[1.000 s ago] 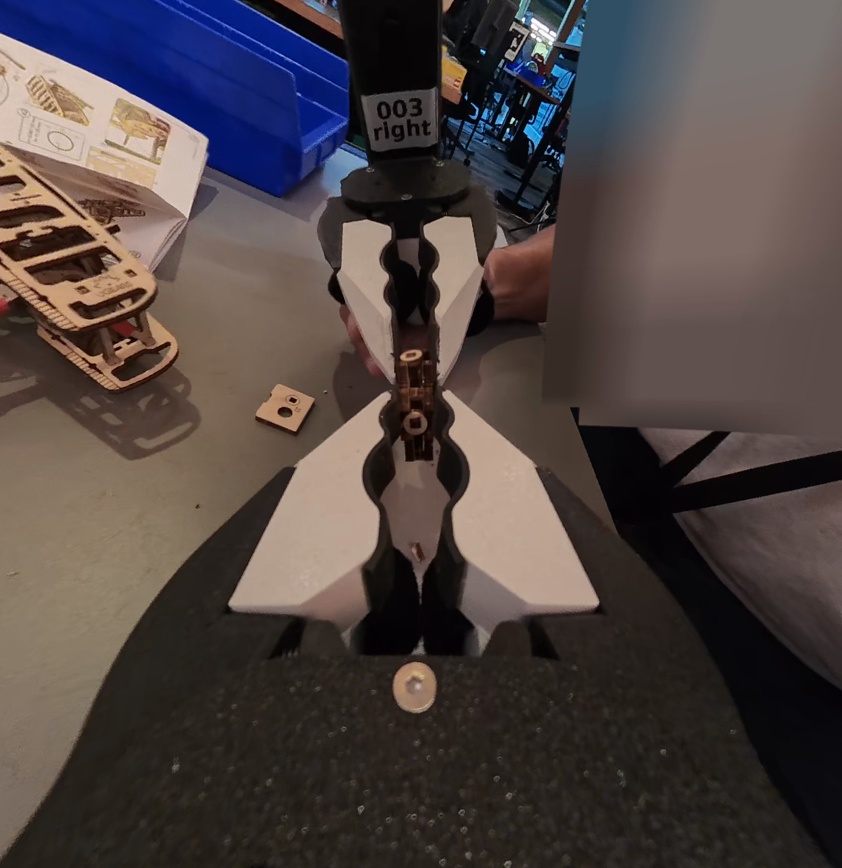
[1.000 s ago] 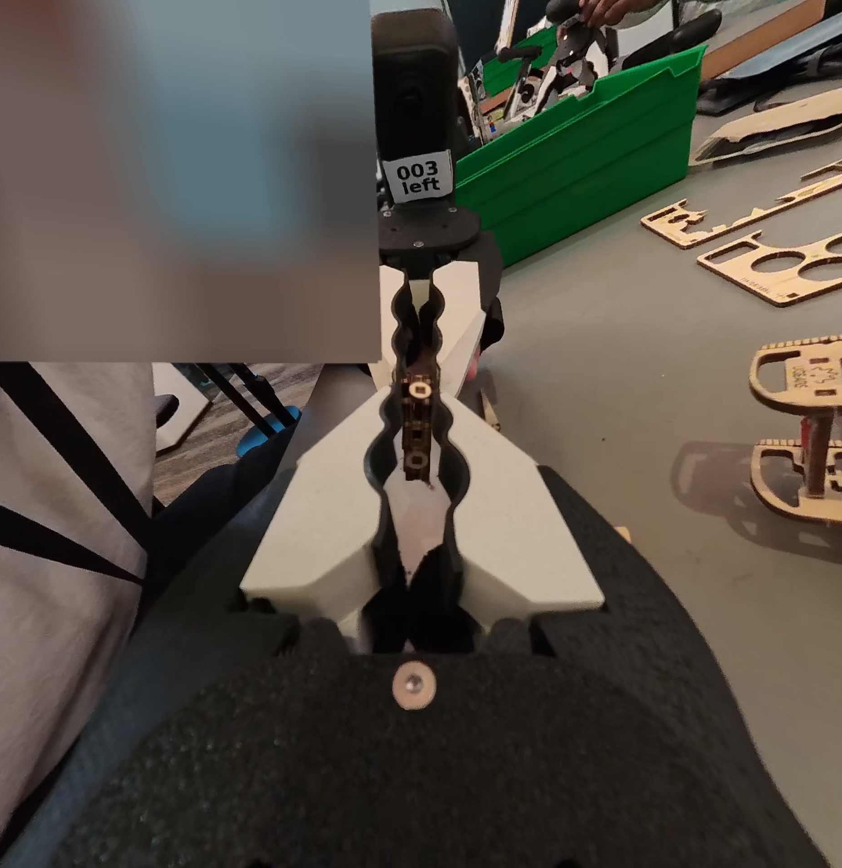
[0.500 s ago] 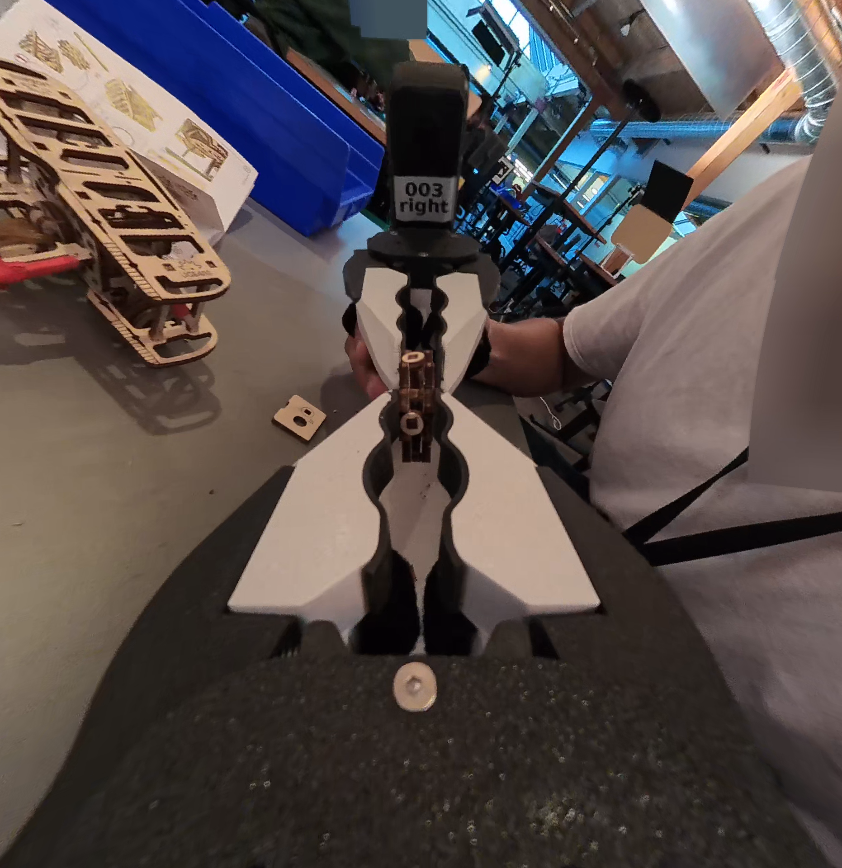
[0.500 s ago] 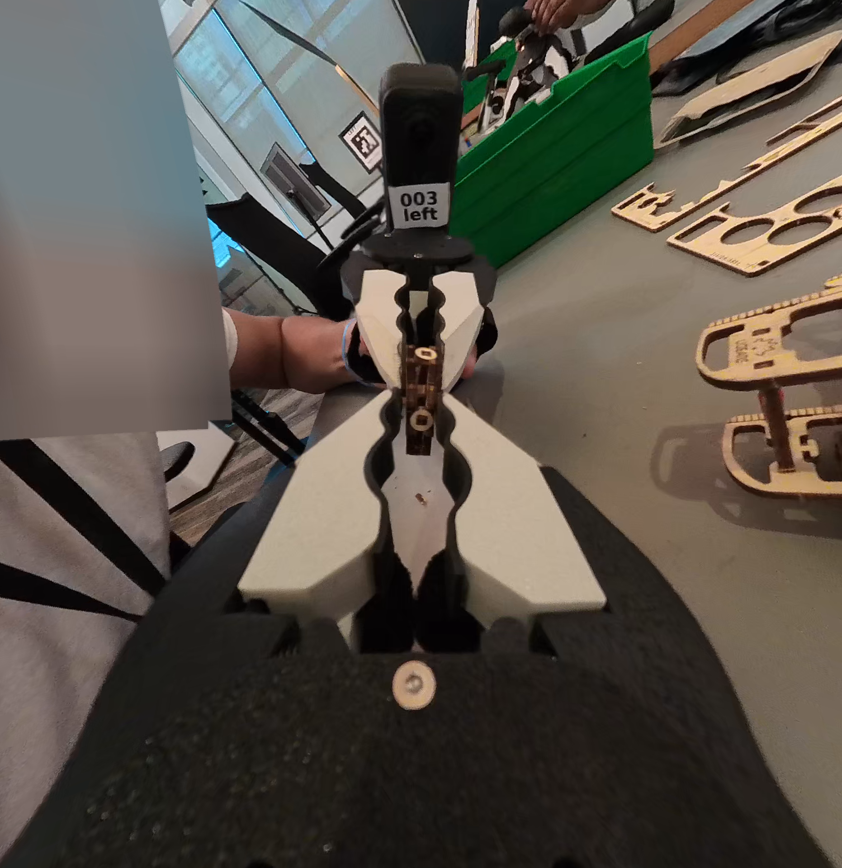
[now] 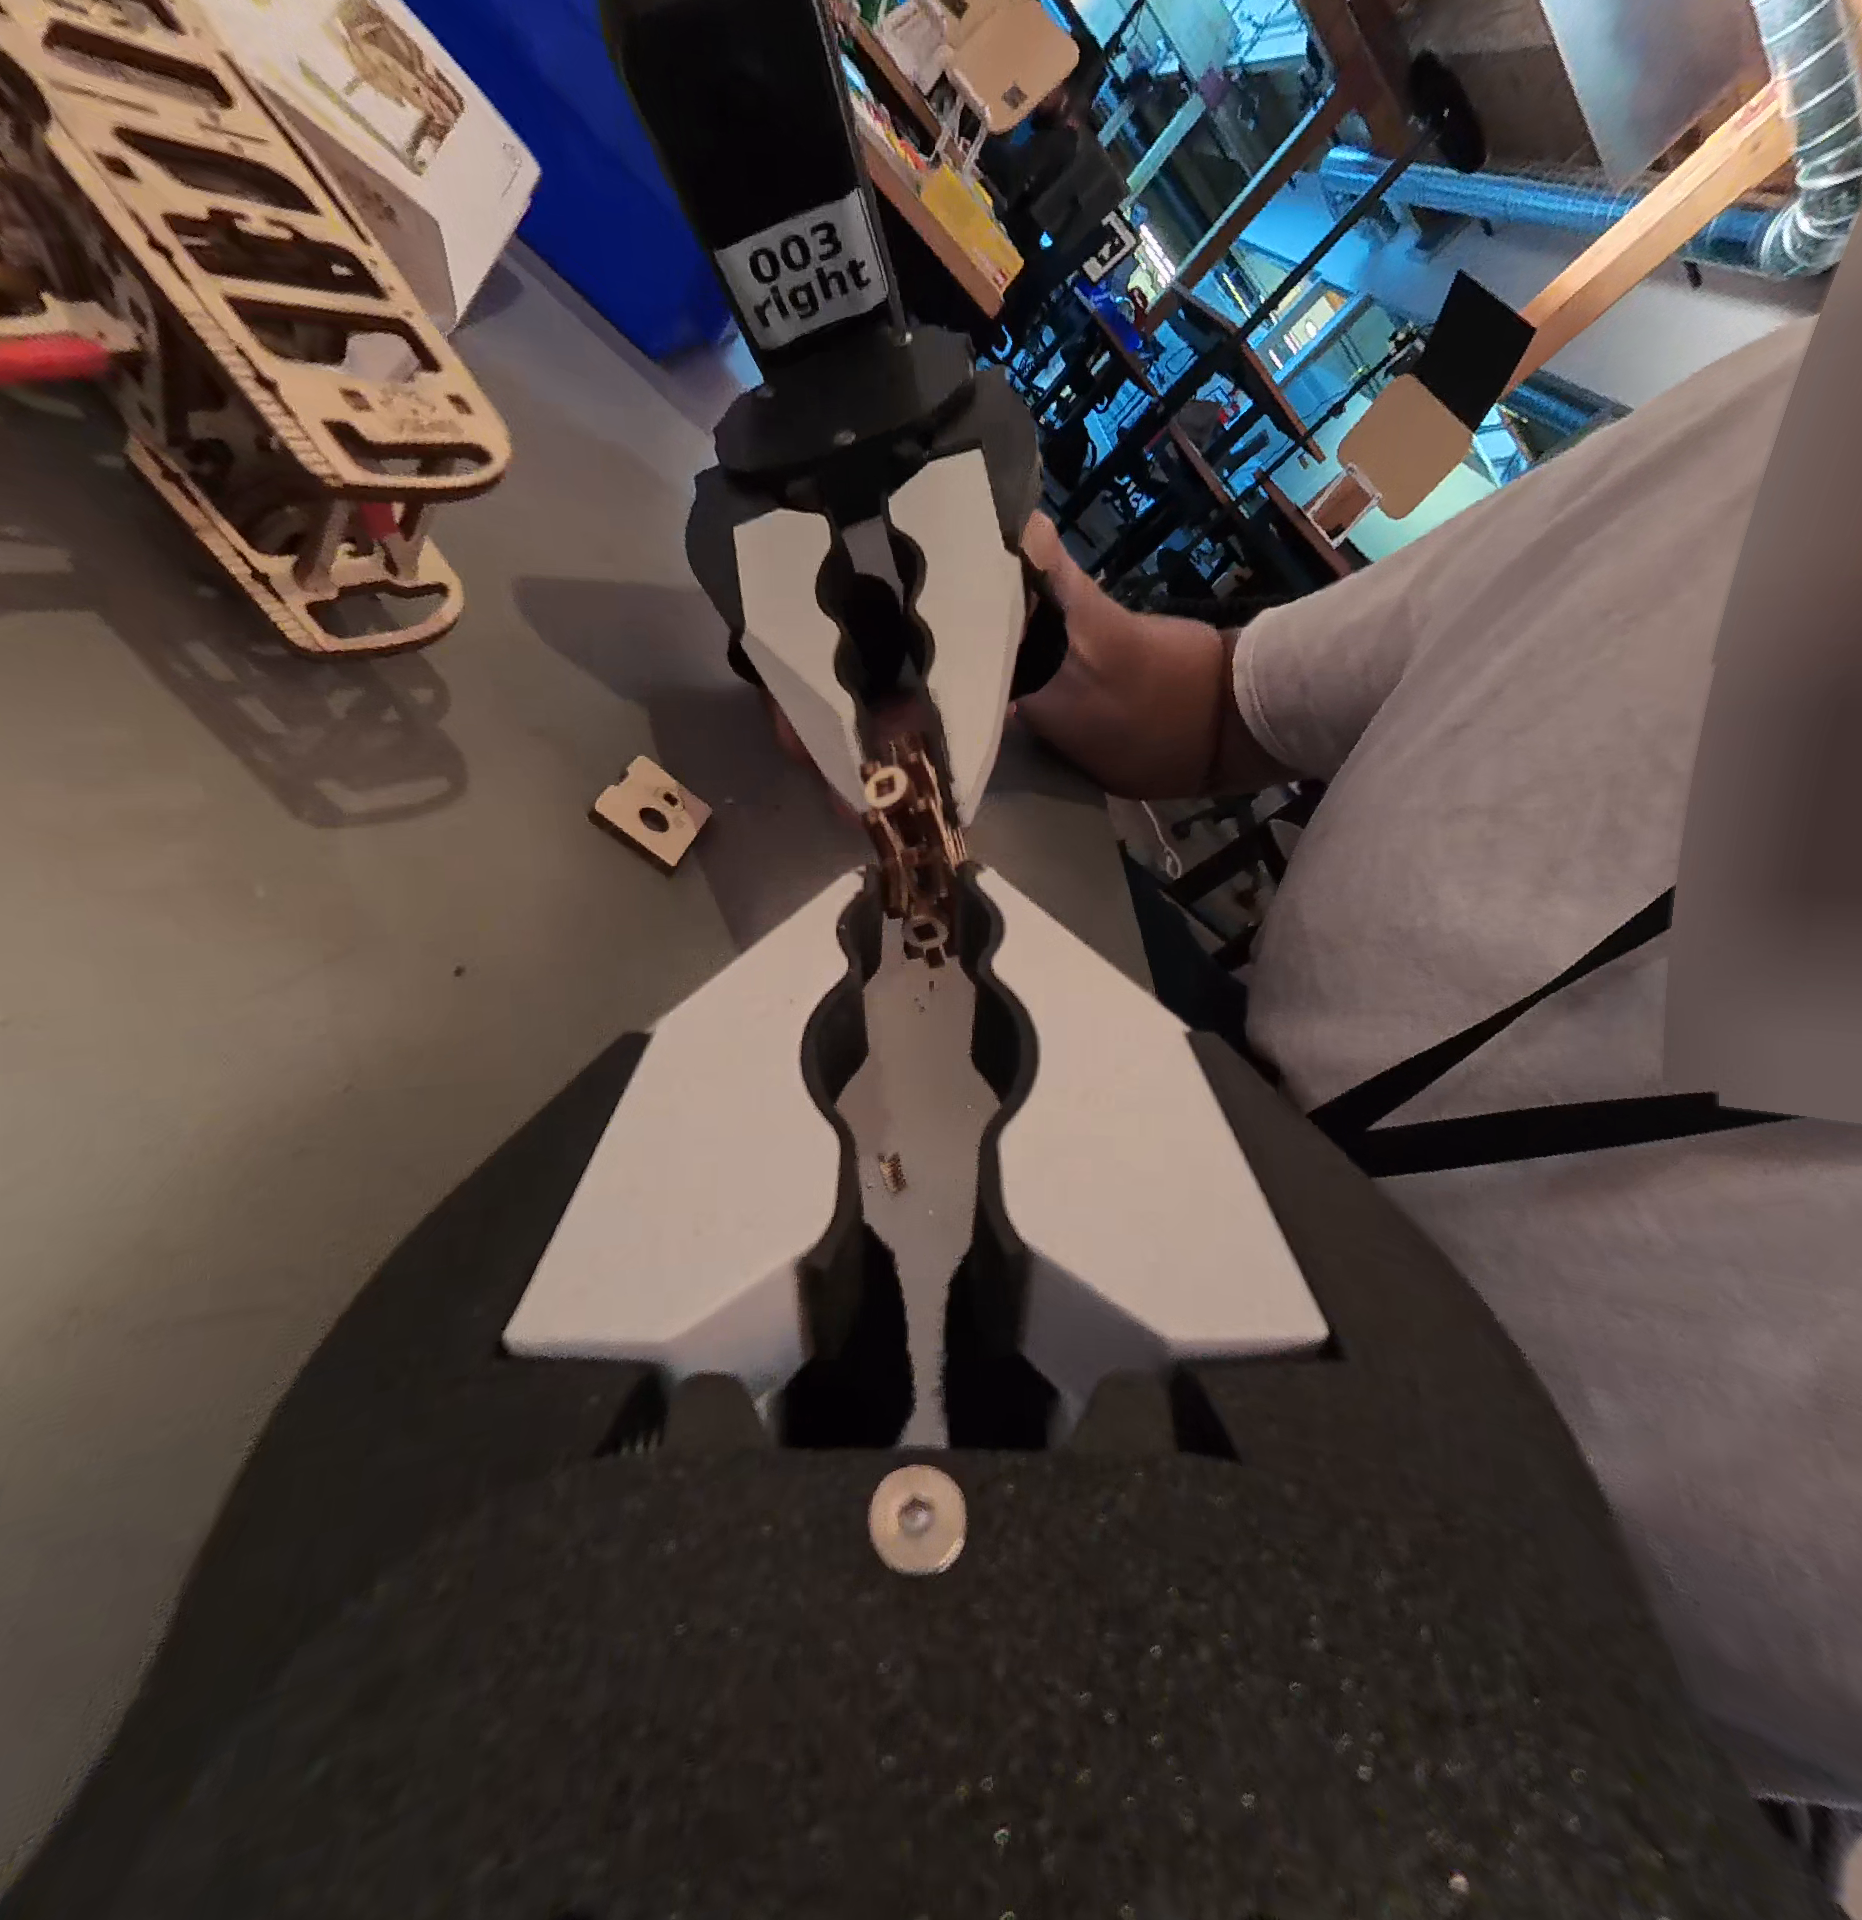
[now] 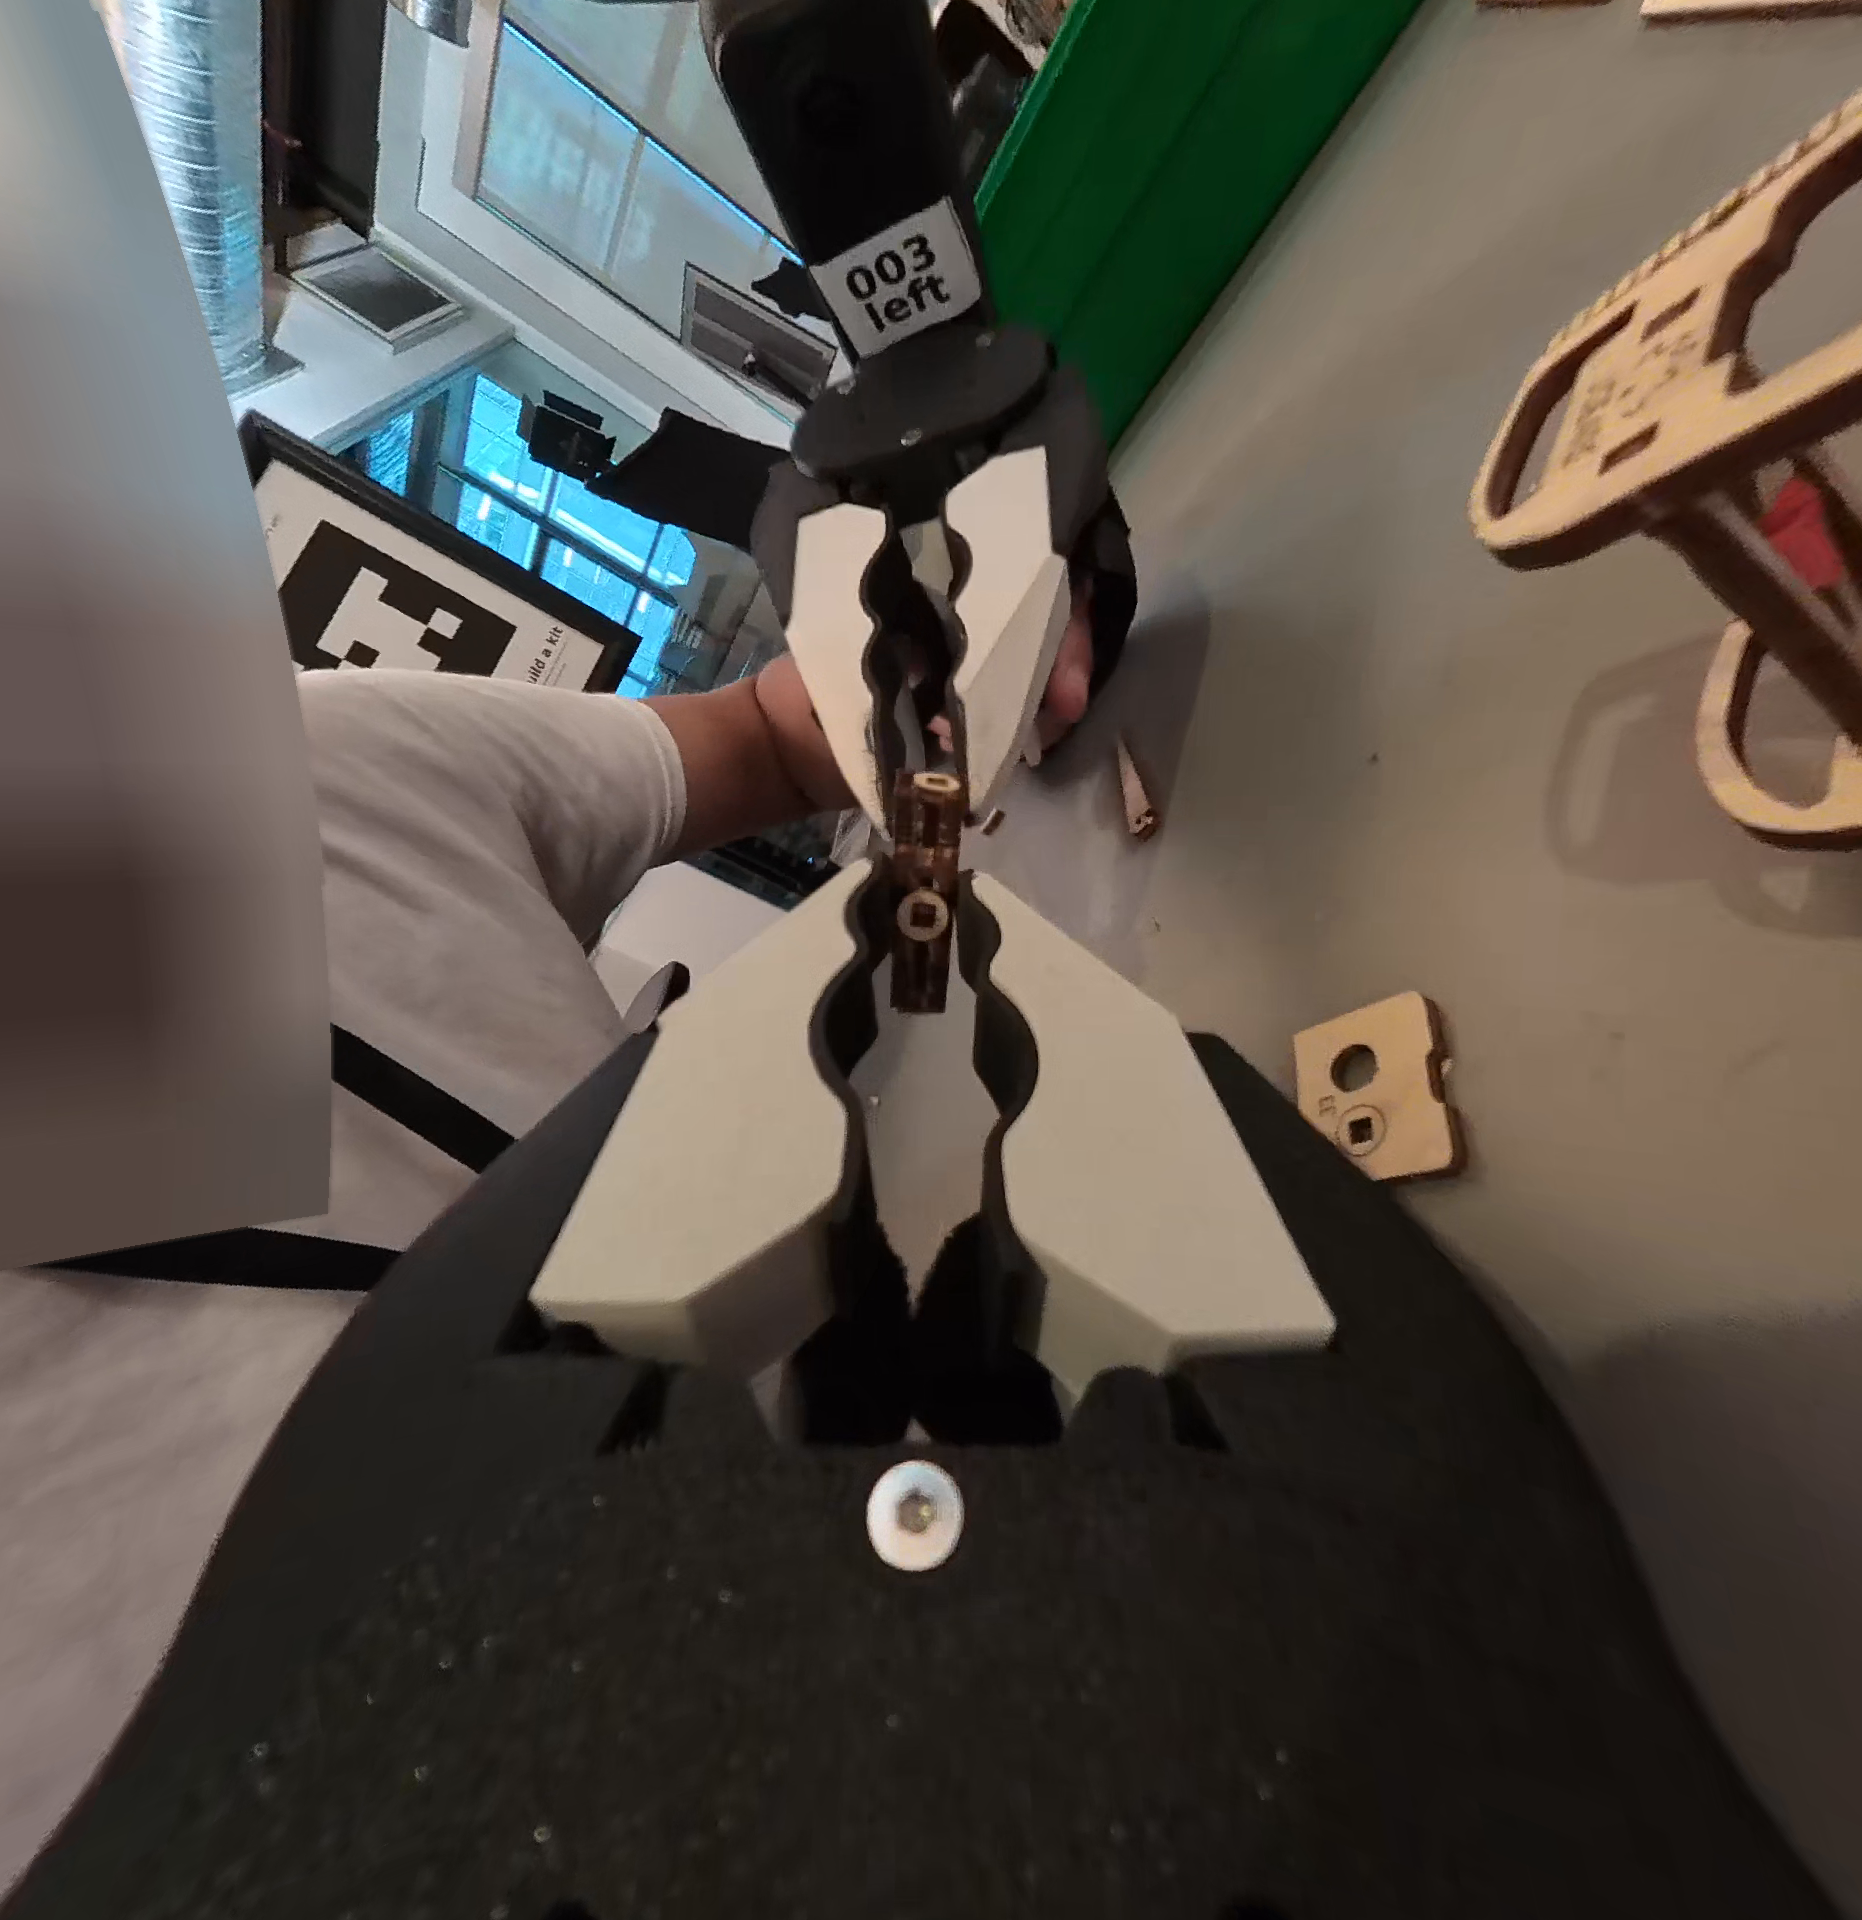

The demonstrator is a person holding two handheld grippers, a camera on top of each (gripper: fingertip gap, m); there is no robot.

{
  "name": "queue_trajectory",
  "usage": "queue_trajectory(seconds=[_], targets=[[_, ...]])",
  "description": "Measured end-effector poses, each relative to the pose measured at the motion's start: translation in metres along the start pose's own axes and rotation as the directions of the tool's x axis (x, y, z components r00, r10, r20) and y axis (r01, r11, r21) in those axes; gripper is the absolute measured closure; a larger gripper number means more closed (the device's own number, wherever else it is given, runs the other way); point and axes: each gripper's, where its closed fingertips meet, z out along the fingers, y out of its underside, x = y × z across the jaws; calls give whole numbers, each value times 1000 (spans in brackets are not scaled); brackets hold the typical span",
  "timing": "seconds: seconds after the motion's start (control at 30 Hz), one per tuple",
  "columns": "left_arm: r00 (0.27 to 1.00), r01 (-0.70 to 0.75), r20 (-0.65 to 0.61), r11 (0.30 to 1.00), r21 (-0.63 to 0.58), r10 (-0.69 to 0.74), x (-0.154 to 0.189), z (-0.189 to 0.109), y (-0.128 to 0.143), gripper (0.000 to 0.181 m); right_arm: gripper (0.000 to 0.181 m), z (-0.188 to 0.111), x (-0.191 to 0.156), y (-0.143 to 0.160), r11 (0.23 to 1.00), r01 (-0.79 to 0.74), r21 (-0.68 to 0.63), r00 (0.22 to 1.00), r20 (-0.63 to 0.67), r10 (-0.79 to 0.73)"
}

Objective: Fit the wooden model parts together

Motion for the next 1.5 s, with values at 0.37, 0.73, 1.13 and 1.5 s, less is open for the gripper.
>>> queue_trajectory(seconds=[0.37, 0.73, 1.13, 1.5], targets=[[994, 101, -42, 995, 4, -101, 2, -2, 2, 170, 172, 5, 0, -5, 998, -48, -28, 998, 48, 49], [994, 108, -13, 988, 111, -107, 0, -5, -10, 171, 170, 13, -1, -15, 991, 89, 95, 996, -34, -86], [999, -31, 35, 996, 80, 28, 7, 2, -4, 172, 171, 11, -7, -4, 974, 227, 18, 973, -51, -225], [999, -41, 25, 999, -9, 42, 7, 8, 6, 169, 171, 9, -2, 8, 957, 280, -77, 954, -87, -286]])
